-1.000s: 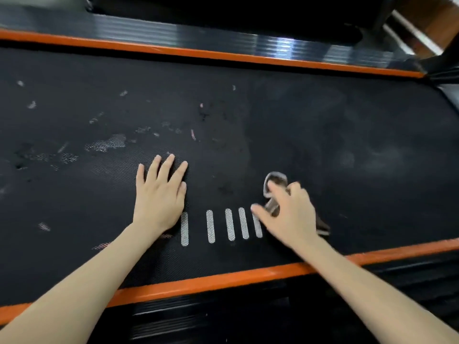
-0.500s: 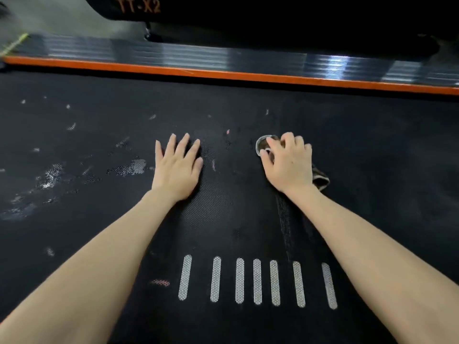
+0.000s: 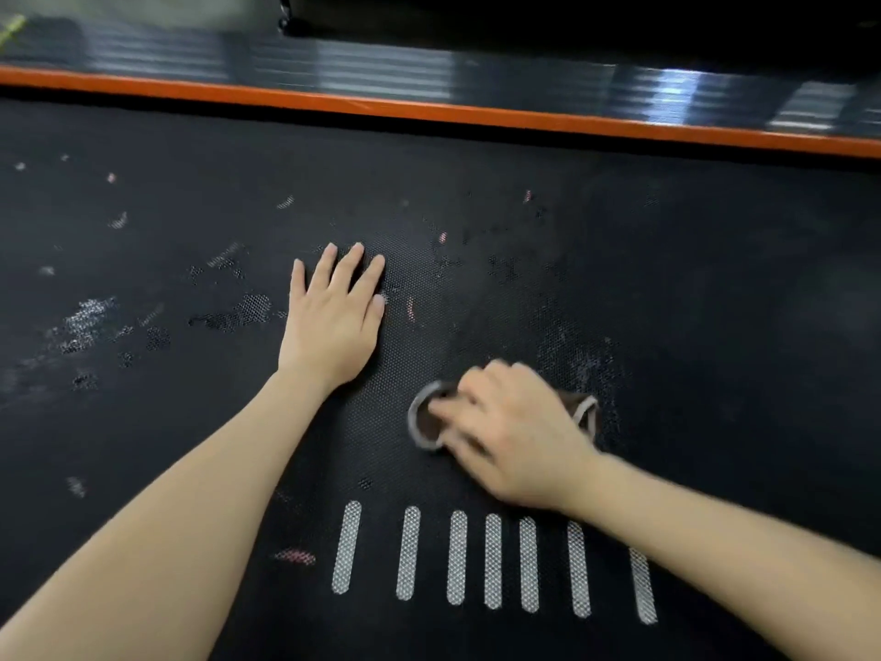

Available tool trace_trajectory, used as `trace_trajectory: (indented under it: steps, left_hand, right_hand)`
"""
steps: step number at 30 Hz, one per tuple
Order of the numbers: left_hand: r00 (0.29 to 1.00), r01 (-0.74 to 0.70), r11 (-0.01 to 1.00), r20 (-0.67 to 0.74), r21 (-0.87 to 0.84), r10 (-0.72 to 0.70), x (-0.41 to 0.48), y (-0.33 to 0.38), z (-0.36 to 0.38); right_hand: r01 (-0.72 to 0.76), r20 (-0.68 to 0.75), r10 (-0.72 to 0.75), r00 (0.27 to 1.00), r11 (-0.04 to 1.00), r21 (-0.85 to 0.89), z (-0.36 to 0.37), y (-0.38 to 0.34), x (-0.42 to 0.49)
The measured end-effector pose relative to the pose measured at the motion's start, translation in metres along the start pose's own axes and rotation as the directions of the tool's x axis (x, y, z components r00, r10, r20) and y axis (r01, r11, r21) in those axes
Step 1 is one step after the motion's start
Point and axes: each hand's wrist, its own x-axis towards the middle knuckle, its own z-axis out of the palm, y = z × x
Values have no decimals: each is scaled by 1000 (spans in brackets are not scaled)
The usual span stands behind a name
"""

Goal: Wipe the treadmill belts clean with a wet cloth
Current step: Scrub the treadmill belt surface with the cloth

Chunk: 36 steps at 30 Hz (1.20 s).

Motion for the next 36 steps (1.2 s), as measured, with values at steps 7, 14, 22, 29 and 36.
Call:
trace_trajectory:
  steps: [7, 14, 22, 29, 36]
  left_hand:
    - [1000, -6, 1000, 5, -10, 6, 0, -2, 1]
    - [999, 23, 997, -33, 79, -21, 53, -17, -15]
    - [999, 38, 999, -36, 1, -38, 69, -29, 7]
    - [998, 37, 999, -55, -34, -39, 68, -29, 7]
    - [998, 39, 999, -41, -26, -40, 67, -31, 8]
  right_hand:
    - [-569, -300, 516, 802, 813, -126, 14, 130, 72]
    - [-528, -366, 460, 809, 842, -111, 16, 139, 73]
    - [-863, -315, 804, 504, 479, -158, -5, 220, 100]
    - [-494, -207, 464, 861, 859, -133, 16, 128, 112]
    - [-505, -255, 454, 854, 841, -195, 3, 176, 95]
